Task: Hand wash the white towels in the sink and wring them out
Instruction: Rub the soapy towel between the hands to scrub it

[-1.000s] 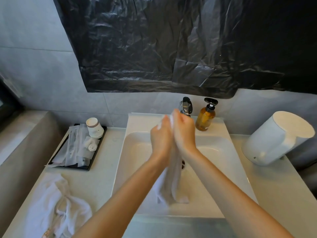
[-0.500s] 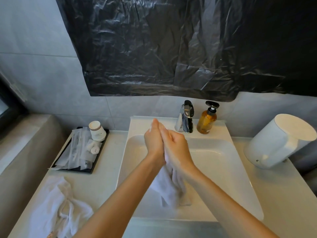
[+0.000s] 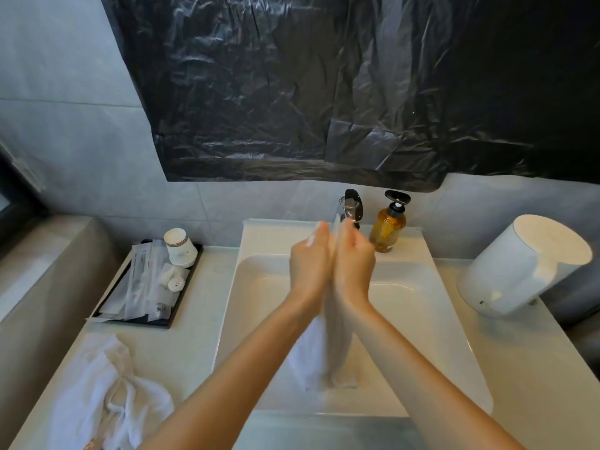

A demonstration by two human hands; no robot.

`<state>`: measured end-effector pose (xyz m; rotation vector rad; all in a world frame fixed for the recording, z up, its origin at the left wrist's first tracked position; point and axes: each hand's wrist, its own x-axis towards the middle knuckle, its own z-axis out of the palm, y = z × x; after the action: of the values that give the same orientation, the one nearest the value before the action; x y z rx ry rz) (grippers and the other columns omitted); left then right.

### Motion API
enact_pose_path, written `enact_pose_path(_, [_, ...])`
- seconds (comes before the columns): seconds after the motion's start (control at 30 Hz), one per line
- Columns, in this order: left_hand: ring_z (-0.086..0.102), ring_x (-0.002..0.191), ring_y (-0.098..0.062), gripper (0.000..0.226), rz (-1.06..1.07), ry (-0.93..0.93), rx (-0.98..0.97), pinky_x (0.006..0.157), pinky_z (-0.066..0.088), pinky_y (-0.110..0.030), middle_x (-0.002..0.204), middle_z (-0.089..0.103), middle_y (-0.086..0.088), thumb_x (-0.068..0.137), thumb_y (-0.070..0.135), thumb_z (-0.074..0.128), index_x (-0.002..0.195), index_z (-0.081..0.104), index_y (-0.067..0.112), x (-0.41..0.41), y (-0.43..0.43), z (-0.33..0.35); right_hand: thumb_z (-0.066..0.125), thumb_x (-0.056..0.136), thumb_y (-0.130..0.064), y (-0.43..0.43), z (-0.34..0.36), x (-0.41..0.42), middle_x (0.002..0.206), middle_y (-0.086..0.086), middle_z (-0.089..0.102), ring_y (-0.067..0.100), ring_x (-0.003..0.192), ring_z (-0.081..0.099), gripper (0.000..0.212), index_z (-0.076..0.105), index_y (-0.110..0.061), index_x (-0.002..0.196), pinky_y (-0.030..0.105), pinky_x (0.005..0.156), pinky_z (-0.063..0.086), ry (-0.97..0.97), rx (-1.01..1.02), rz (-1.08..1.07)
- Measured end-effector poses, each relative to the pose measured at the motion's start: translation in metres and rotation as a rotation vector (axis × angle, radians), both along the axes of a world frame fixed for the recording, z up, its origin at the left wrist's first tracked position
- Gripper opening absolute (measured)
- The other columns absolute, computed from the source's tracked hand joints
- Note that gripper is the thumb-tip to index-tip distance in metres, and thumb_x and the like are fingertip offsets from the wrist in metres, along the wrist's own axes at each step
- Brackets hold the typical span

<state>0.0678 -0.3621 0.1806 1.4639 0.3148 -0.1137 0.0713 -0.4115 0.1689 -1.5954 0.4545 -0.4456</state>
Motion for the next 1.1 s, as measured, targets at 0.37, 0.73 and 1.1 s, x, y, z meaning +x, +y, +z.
enact_pose_path(0.37, [0.051,0.058,-0.015,0.04,0.13,0.034,-0.029,0.057,0.043,-0.028,0.062,0.057,-0.005,0.101,0.03,0.043,0.067,0.05,0.01,0.007,0.006,-0.003,0.046,0.1,-0.028,0.013,-0.006,-0.021,0.055,-0.008,0.053,0.007,0.058,0.049,0.047,0.05,-0.022,0.053,0.025,0.059,0.04,0.034,-0.083,0.187])
enact_pose_path(0.73, [0.048,0.055,-0.015,0.042,0.168,0.068,-0.08,0.056,0.039,-0.029,0.05,0.05,0.005,0.1,0.03,0.044,0.061,0.047,0.014,0.009,0.012,0.003,0.048,0.098,-0.025,0.014,-0.002,-0.011,0.048,-0.01,0.047,0.009,0.056,0.046,0.048,0.044,-0.02,0.051,0.026,0.061,0.037,0.059,-0.058,0.252])
enact_pose_path(1.1, [0.059,0.065,-0.015,0.04,0.101,0.031,-0.063,0.065,0.046,-0.031,0.065,0.062,-0.001,0.101,0.032,0.044,0.069,0.058,0.014,-0.002,0.0,-0.009,0.049,0.097,-0.022,0.0,-0.001,0.01,0.049,-0.006,0.048,0.014,0.056,0.045,0.049,0.048,-0.018,0.048,0.03,0.062,0.036,0.099,0.037,0.124])
